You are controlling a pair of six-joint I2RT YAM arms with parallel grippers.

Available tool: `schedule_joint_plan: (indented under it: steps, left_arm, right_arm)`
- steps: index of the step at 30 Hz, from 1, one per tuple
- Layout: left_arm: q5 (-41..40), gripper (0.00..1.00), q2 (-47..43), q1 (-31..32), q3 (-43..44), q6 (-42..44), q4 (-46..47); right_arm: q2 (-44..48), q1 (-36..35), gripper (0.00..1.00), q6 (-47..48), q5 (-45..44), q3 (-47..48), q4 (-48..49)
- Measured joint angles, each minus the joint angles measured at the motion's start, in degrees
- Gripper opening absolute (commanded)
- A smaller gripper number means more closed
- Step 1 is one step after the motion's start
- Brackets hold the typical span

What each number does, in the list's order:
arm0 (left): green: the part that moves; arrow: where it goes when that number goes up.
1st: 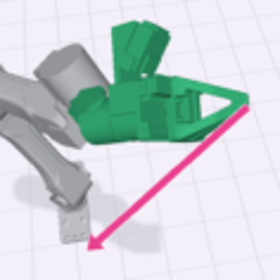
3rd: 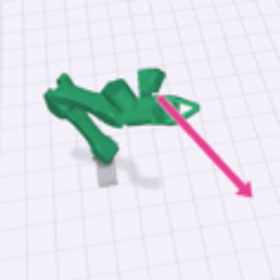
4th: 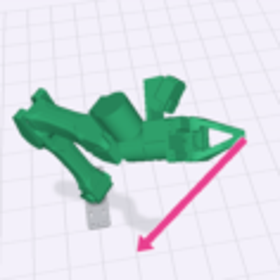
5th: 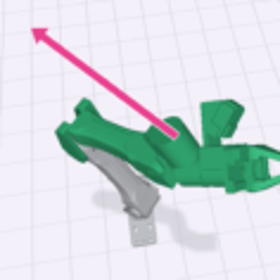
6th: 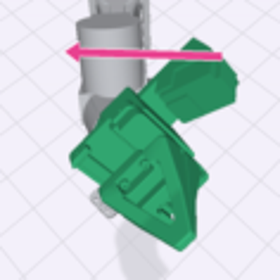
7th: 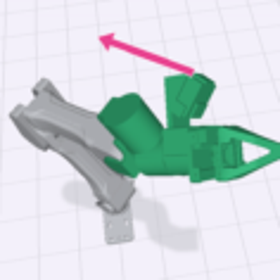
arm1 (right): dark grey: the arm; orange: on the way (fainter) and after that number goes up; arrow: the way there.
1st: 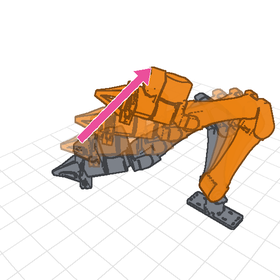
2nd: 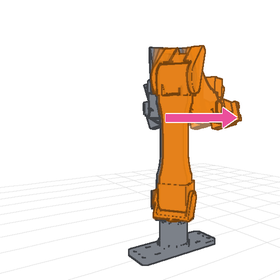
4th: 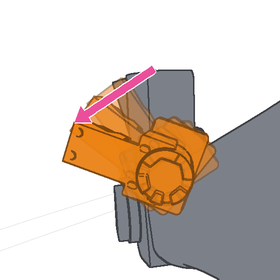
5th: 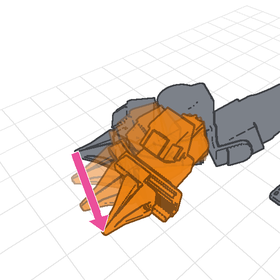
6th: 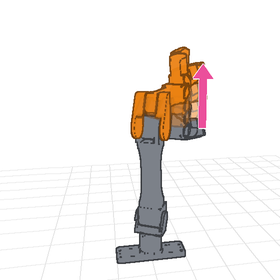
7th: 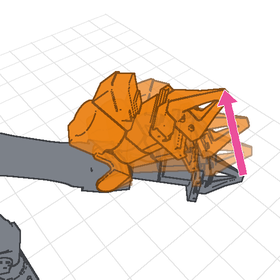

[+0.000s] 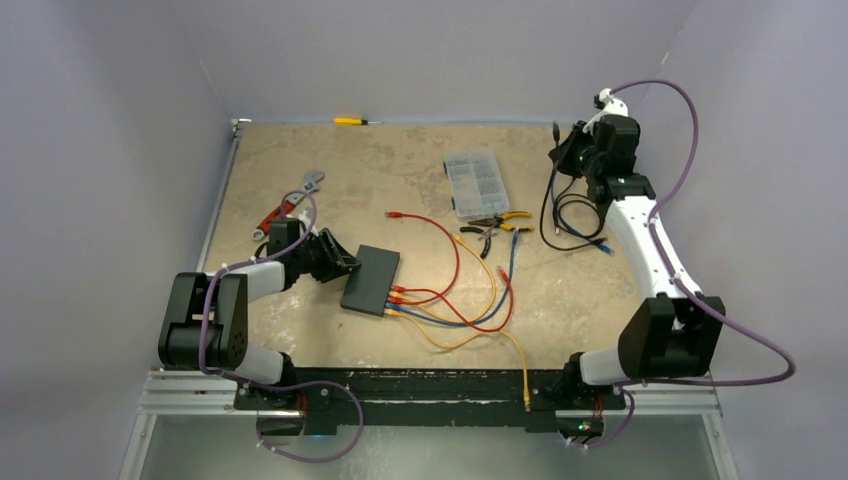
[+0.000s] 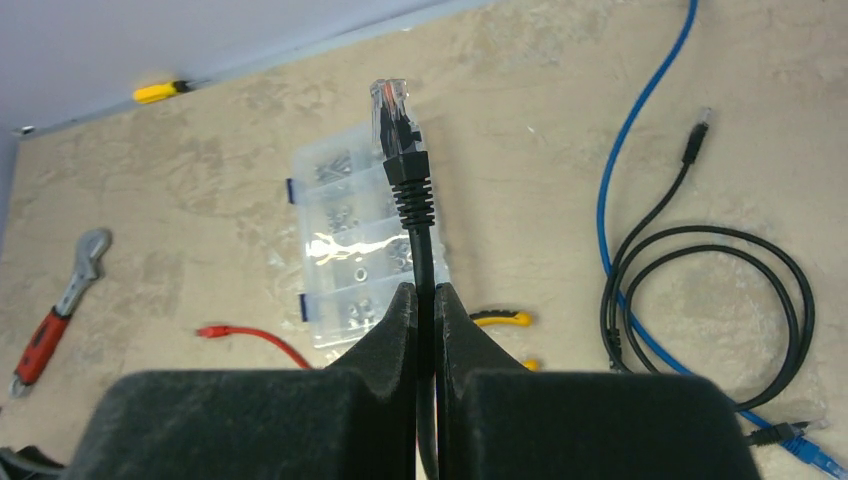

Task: Pull the plug from the switch port
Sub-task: Place the connector at the corner of the board.

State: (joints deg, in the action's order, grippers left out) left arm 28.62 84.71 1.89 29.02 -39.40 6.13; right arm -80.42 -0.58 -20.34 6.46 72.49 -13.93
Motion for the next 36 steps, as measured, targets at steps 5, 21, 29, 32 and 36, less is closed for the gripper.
schedule_joint_plan:
  steps: [5,21,29,32,36]
  left_arm:
    - [0.17,0.41,0.15,0.0,0.0,0.0,0.31]
    - [1.01,0.41,1.05,0.0,0.0,0.0,1.9]
    - [1.44,0.41,1.53,0.0,0.02,0.0,2.6]
    - [1.49,0.41,1.57,0.0,0.02,0.0,2.67]
    - [1.51,0.41,1.6,0.0,0.02,0.0,2.69]
  right_arm:
    - [-2.54,0.9,0.0,-0.37,-1.2,-0.02,0.15]
    - [-19.1,4.0,0.0,-2.56,0.48,7.3,2.34]
    - [-28.46,6.47,0.0,-3.06,2.12,15.04,2.4]
    - [-32.02,7.3,0.0,-3.32,2.58,17.2,2.36]
    - [-35.89,8.33,0.06,-3.72,3.21,19.04,2.21]
